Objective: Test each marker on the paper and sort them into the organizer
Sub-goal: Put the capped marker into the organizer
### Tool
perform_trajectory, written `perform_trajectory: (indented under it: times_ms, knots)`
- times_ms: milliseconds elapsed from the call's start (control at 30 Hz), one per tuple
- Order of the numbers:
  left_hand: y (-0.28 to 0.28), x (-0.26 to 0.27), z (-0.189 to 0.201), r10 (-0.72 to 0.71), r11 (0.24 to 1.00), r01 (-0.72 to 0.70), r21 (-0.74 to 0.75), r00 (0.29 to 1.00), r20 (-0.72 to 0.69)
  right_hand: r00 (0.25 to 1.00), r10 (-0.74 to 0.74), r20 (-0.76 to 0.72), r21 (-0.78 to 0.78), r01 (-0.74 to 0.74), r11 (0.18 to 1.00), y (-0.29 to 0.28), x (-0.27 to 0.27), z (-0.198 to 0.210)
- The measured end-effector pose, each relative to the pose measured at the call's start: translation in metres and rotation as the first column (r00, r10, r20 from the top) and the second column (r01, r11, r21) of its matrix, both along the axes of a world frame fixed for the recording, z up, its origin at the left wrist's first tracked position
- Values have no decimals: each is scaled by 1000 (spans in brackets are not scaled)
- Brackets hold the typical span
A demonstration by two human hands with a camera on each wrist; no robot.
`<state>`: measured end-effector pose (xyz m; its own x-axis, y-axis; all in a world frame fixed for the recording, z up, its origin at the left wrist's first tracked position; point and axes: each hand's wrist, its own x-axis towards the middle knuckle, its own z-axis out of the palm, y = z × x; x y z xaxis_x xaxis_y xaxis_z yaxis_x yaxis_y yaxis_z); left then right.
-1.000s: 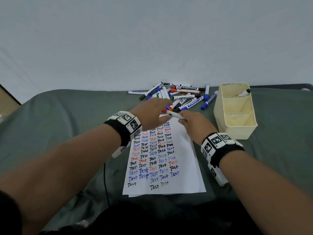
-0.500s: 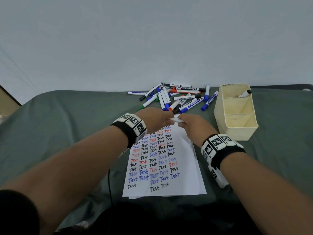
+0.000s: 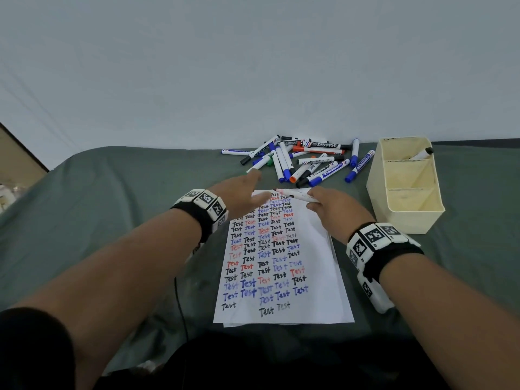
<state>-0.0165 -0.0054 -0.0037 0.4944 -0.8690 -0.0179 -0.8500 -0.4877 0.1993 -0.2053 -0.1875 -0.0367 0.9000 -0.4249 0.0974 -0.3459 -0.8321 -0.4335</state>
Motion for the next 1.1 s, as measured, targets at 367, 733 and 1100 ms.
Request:
perform_trajectory:
  times_ms: [367,733,1100]
  knots:
    - [55,57,-12,210,969,-223,110,970,121,999,-17,-33,2,17,1000,5,-3,6]
    - [76,63,-10,298,937,-311,159,949,100,999,-29,-28,19,30,999,5,-4,7]
    - [41,18,-17,1,988,-26,150,986,166,1000,-8,25,48,7,999,6,-8,9]
